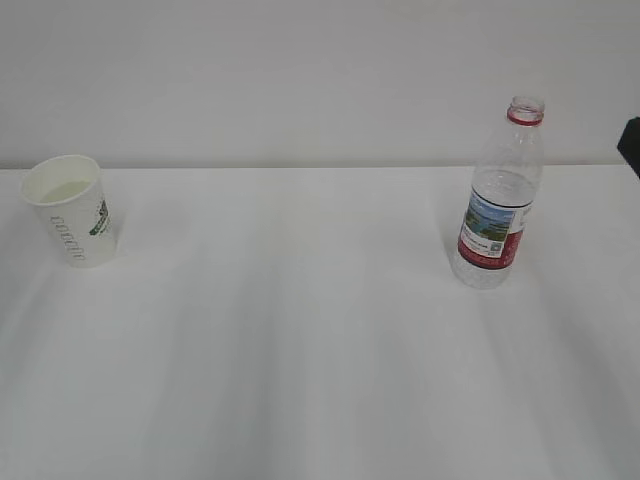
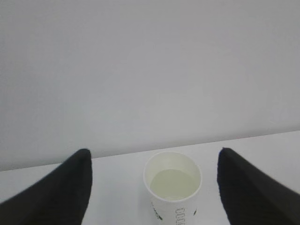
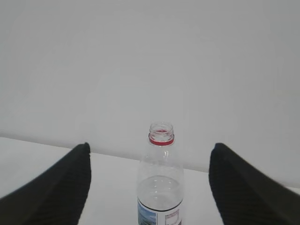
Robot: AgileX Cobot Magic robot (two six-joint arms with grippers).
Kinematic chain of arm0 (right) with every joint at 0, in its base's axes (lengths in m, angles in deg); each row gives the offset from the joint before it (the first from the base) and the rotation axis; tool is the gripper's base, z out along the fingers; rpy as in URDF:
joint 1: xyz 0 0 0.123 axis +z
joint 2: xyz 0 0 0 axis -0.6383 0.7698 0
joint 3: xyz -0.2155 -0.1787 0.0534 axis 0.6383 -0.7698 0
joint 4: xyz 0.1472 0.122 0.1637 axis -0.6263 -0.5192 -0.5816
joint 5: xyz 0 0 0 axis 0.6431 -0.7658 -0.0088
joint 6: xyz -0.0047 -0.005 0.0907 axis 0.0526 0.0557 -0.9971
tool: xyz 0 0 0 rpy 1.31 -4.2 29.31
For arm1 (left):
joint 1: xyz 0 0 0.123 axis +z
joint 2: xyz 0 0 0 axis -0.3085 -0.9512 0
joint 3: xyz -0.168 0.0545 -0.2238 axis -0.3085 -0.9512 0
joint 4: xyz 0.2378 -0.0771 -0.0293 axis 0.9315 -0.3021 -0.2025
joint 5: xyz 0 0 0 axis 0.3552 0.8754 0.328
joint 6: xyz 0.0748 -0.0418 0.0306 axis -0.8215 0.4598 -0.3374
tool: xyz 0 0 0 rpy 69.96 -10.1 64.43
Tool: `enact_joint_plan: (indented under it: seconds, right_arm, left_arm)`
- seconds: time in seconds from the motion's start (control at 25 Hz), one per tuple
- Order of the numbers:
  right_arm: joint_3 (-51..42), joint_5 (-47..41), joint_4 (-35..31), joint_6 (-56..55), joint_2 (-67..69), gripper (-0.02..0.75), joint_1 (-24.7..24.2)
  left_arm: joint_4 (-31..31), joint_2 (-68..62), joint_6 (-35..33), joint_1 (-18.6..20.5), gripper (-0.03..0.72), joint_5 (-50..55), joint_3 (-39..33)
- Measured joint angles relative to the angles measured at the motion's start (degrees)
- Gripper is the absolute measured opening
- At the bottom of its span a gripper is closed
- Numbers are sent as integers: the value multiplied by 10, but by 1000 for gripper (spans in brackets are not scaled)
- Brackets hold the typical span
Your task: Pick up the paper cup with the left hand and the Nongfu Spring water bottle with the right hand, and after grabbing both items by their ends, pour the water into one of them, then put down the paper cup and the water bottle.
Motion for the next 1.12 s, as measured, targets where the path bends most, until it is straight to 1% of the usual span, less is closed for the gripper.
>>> enact_joint_plan:
  seconds: [0.32,0.6,0.76,0.96,1.12]
  right_arm:
    - [0,-90,4,1,-91,589,0]
    - [0,-165,4,1,-153,588,0]
    - [0,-209,4,1,-190,588,0]
    - [0,-263,4,1,-243,588,0]
    - [0,-312,4,1,-280,589,0]
  left_arm:
    - [0,116,0,-2,604,121,0]
    - [0,208,-1,-32,599,222,0]
    - [-4,235,-1,-42,592,275,0]
    - [-11,276,-1,-43,590,303,0]
    - [-12,306,-1,-43,591,348,0]
